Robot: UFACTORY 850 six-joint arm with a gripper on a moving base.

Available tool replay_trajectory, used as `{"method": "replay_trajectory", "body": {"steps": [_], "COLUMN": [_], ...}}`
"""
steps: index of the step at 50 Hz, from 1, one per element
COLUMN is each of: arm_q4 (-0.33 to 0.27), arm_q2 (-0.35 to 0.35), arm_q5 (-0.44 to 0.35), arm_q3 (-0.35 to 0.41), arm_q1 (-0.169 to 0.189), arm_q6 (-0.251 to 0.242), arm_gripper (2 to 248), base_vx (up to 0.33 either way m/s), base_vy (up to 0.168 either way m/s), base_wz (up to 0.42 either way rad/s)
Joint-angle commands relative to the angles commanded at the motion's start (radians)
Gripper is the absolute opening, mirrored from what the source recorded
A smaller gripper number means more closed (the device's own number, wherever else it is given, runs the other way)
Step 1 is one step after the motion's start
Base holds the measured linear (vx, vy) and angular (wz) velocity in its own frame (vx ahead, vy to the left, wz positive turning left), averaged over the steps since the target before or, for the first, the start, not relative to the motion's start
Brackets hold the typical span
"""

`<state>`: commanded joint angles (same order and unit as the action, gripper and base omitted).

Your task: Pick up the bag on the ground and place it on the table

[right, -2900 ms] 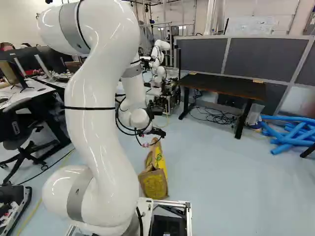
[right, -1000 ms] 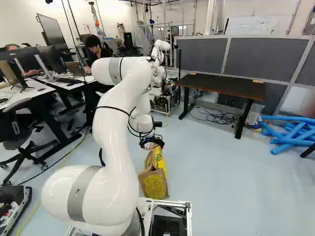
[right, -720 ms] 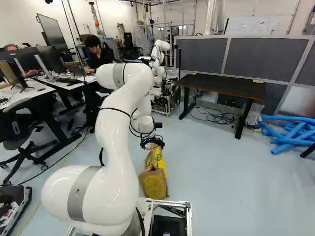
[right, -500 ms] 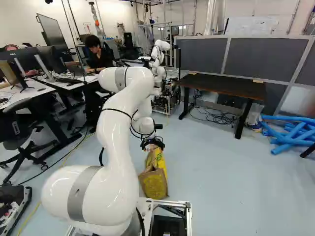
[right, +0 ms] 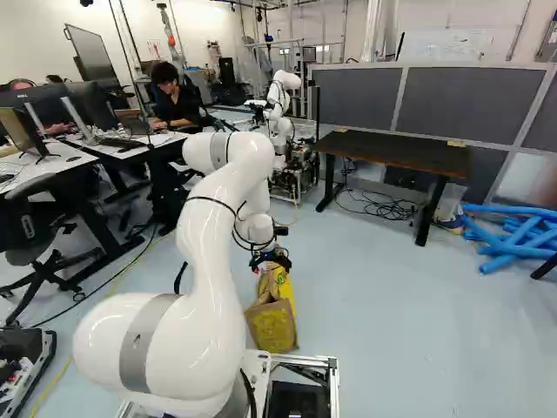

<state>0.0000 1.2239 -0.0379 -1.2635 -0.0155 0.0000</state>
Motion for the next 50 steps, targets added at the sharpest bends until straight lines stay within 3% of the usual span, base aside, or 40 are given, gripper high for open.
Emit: {"method": "replay_trajectory", "body": {"steps": [6, 25, 50], "arm_q4": [0.0, 0.0, 0.0], "arm_q2": [0.023, 0.095, 0.19], "arm_q5": [0.0, 0.0, 0.0], "arm_q3": [-0.019, -0.079, -0.162], "arm_q1": [0.0, 0.0, 0.0], "arm_q6": [-0.024, -0.193, -0.209], "arm_gripper": [247, 247, 247], "base_vx": [0.0, 0.0, 0.0], "base_vy": [0.0, 0.0, 0.0], "base_wz": [0.0, 0.0, 0.0]}}
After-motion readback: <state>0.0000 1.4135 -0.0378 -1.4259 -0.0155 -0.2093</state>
